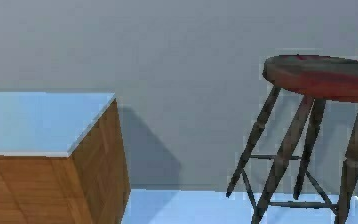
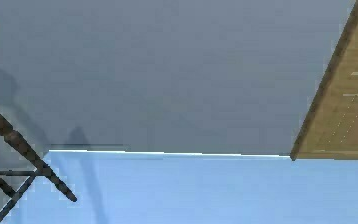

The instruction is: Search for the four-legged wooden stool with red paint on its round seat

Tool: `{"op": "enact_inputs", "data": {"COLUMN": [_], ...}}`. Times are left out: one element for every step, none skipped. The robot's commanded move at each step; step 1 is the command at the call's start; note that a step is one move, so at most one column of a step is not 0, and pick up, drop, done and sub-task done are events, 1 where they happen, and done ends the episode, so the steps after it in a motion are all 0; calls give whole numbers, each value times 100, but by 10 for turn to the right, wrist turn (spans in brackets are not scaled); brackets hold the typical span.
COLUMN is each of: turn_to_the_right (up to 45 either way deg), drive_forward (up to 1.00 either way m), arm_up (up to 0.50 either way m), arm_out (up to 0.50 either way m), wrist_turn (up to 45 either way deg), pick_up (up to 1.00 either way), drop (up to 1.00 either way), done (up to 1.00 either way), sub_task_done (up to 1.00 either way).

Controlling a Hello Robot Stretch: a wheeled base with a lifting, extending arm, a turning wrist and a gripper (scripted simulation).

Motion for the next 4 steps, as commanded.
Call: {"op": "enact_inputs", "data": {"turn_to_the_right": [-120,0,450,0], "drive_forward": [0,15,0,0], "arm_up": [0,0,0,0], "arm_out": [0,0,0,0], "wrist_turn": [0,0,0,0], "pick_up": [0,0,0,0], "drop": [0,0,0,0], "done": [0,0,0,100], "sub_task_done": [0,0,0,0]}}
